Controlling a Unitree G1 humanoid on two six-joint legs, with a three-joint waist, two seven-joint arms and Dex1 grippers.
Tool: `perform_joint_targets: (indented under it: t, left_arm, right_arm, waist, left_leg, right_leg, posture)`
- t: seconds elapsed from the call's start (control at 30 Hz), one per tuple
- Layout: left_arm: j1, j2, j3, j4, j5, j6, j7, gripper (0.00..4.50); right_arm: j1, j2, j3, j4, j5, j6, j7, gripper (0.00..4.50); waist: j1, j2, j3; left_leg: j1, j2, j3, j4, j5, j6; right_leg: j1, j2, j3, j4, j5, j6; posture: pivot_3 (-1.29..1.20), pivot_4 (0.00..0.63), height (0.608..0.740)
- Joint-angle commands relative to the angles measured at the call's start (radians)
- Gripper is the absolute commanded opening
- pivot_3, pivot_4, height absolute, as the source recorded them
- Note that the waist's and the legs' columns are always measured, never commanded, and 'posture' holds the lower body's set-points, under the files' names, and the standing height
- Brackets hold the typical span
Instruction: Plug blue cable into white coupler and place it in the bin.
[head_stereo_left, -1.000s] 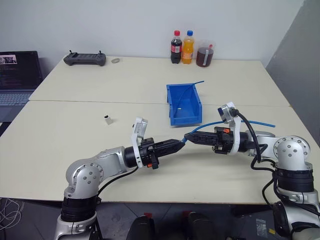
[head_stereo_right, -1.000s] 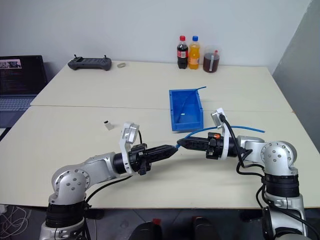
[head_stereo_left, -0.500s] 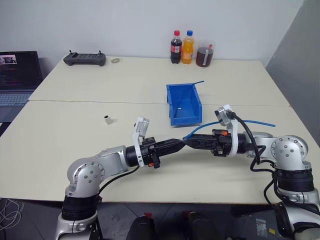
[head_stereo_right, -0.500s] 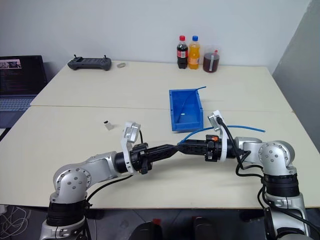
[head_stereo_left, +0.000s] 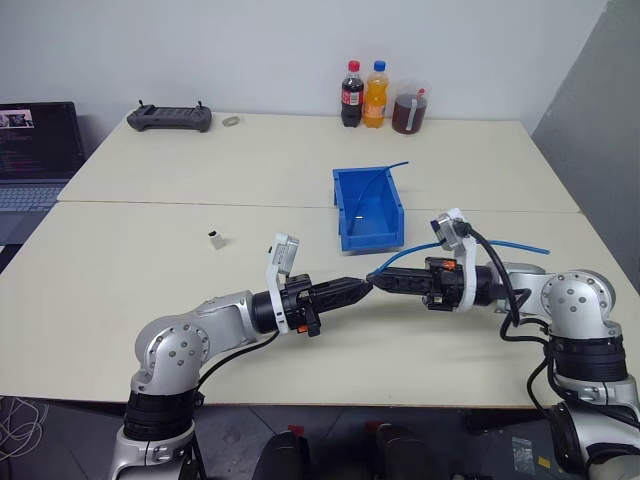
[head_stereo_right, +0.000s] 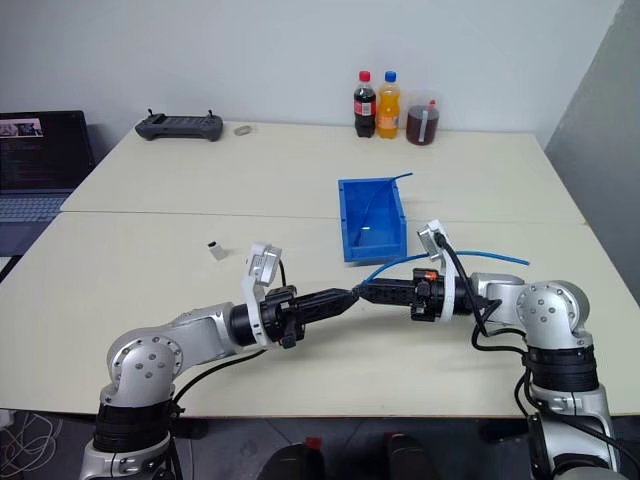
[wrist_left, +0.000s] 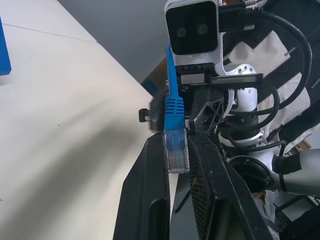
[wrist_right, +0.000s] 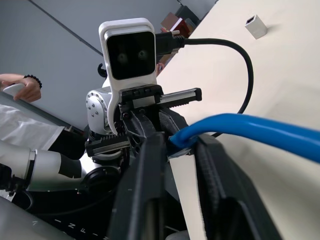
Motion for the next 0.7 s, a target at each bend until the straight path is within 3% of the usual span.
perform_joint_targets:
  t: [0.03, 0.27, 0.33, 0.7]
  left_arm:
    - [-0.014, 0.008, 0.002, -0.009, 0.001, -0.025, 0.0, 0.24]
    - [0.007, 0.014, -0.02, -0.025, 0.049, -0.069, 0.0, 0.24]
    - [0.021, 0.013, -0.025, -0.033, 0.057, -0.083, -0.005, 0.94]
    - [0.057, 0.044, 0.036, -0.065, -0.033, -0.063, 0.004, 3.03]
  right_arm:
    - [-0.005, -0.015, 0.002, -0.024, 0.003, -0.014, 0.028, 0.14]
    - [-0.012, -0.027, 0.01, -0.012, -0.019, -0.037, 0.041, 0.14]
    - [-0.014, -0.022, 0.011, -0.007, -0.033, -0.047, 0.035, 0.14]
    - [-0.055, -0.014, -0.006, 0.025, -0.056, -0.074, 0.019, 0.14]
  waist:
    - [0.0, 0.0, 0.0]
    - [0.0, 0.0, 0.0]
    - [0.0, 0.0, 0.0]
    - [0.0, 0.0, 0.0]
  left_leg:
    - [0.0, 0.0, 0.0, 0.0, 0.0, 0.0]
    - [0.0, 0.0, 0.0, 0.0, 0.0, 0.0]
    - [0.0, 0.0, 0.0, 0.0, 0.0, 0.0]
    - [0.0, 0.0, 0.0, -0.001, 0.0, 0.0]
  right_leg:
    - [0.0, 0.0, 0.0, 0.0, 0.0, 0.0]
    - [0.0, 0.0, 0.0, 0.0, -0.001, 0.001]
    - [0.0, 0.0, 0.0, 0.0, -0.001, 0.001]
    - [0.0, -0.001, 0.0, 0.0, -0.001, 0.002]
  posture:
    - [0.0, 0.15, 0.74]
    - [0.0, 0.15, 0.74]
    - [0.0, 0.15, 0.74]
    - [0.0, 0.15, 0.74]
